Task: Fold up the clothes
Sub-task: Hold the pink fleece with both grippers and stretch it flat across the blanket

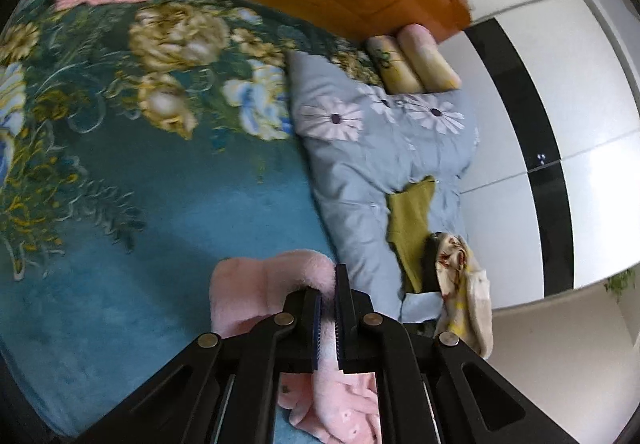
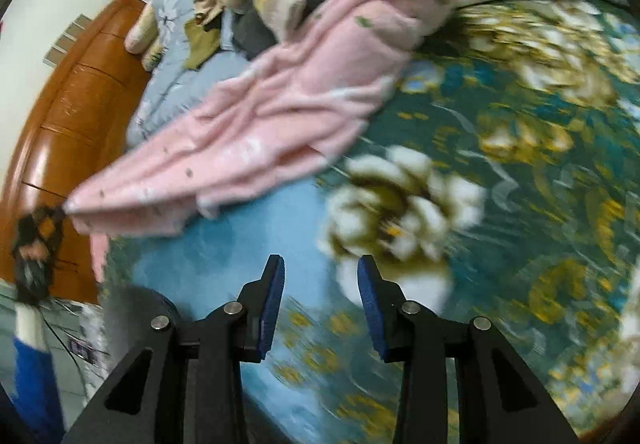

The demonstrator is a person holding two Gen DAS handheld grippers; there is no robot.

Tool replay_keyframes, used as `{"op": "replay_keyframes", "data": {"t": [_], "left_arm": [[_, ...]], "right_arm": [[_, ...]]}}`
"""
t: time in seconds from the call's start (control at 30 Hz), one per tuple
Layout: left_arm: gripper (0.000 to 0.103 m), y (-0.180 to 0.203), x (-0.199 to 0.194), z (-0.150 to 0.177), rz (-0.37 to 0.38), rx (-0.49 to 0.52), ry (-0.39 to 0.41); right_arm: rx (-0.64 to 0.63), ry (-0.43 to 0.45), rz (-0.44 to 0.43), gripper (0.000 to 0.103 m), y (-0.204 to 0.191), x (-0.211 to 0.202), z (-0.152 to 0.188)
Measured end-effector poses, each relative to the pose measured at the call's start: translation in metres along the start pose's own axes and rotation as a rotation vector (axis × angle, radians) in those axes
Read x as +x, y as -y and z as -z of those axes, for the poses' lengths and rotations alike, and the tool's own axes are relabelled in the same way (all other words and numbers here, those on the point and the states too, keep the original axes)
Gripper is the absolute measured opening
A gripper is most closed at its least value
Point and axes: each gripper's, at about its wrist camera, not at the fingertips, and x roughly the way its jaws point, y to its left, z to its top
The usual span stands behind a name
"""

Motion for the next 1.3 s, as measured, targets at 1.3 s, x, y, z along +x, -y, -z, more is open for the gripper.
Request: {"op": "replay_keyframes", "data": {"t": [1.3], "left_arm": [[0.006, 0.117, -0.150, 0.044, 0.418, 0.449, 0.050]], "right_arm": [[0.174, 0.867, -0.638, 0.003, -0.003, -0.225, -0.078]]}}
